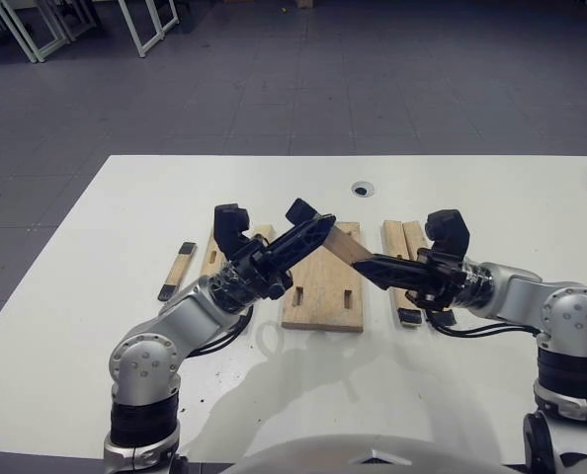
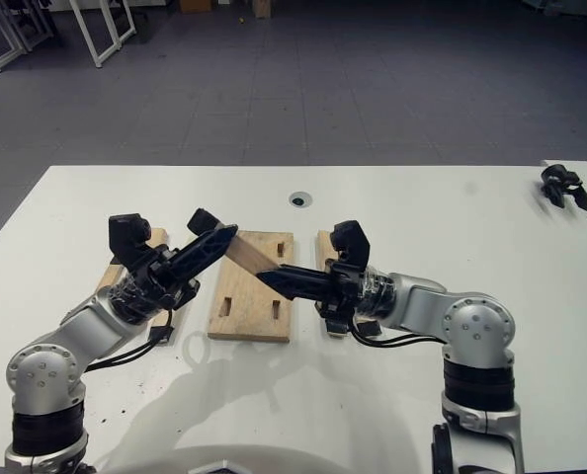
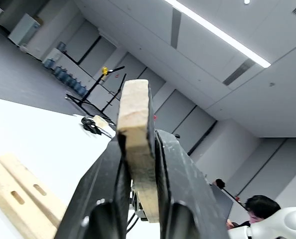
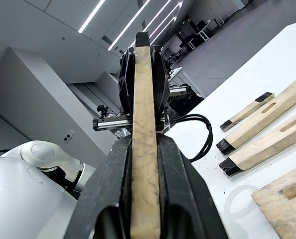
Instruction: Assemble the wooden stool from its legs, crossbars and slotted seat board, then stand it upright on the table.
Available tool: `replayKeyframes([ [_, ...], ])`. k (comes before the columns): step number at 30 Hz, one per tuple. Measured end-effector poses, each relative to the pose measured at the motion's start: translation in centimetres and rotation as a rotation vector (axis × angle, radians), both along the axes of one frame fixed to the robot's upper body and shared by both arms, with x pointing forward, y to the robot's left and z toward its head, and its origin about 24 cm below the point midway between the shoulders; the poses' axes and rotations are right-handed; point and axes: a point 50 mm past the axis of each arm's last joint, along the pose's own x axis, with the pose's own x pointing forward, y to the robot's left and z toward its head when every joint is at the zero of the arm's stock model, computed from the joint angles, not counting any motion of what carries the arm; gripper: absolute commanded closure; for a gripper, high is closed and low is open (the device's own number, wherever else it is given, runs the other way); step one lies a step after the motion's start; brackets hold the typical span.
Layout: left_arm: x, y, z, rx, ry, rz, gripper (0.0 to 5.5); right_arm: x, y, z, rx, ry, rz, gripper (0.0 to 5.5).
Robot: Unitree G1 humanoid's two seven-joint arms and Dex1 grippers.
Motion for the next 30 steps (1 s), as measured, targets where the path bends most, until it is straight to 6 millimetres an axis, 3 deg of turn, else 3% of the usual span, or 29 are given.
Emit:
replayKeyframes([
  [1, 0.0, 0.0, 0.0, -0.001, 0.004, -0.003, 5.02, 0.0, 0.0, 0.0, 0.000, 0.001, 0.005, 5.10],
  [2, 0.0, 0.0, -0.1, -0.007, 0.010, -0.007, 5.03, 0.0, 0.0, 0.0, 0.001, 0.003, 0.008, 4.73],
  [8, 0.4, 0.8, -0.1, -0.010, 0.013, 0.028, 5.08, 0.1, -1.0, -0.8, -0.052, 0.028, -0.035, 3.71],
  [11, 0.5, 1.5, 0.0, -0.005, -0.001, 0.055, 5.08, 0.2, -1.9, -1.3, -0.104, 0.024, -0.047, 3.67],
  [14, 1.0, 3.7, 0.2, 0.036, -0.042, 0.185, 5.08, 0.7, -3.6, -2.6, -0.179, 0.044, -0.137, 3.67],
  [17, 2.7, 8.8, -0.6, 0.240, -0.044, 0.588, 5.08, 0.7, -4.6, -3.6, -0.230, 0.034, -0.193, 3.67],
  [21, 4.0, 12.4, -2.6, 0.621, 0.012, 0.959, 5.08, 0.3, -4.1, -4.1, -0.271, -0.013, -0.210, 3.67],
  [25, 4.7, 13.0, -4.3, 0.846, 0.025, 1.109, 5.08, 0.4, -3.0, -3.8, -0.258, -0.052, -0.243, 3.67],
  [30, 4.9, 12.5, -6.4, 0.862, 0.075, 1.111, 5.08, 0.3, -2.4, -3.3, -0.265, -0.080, -0.247, 3.67],
])
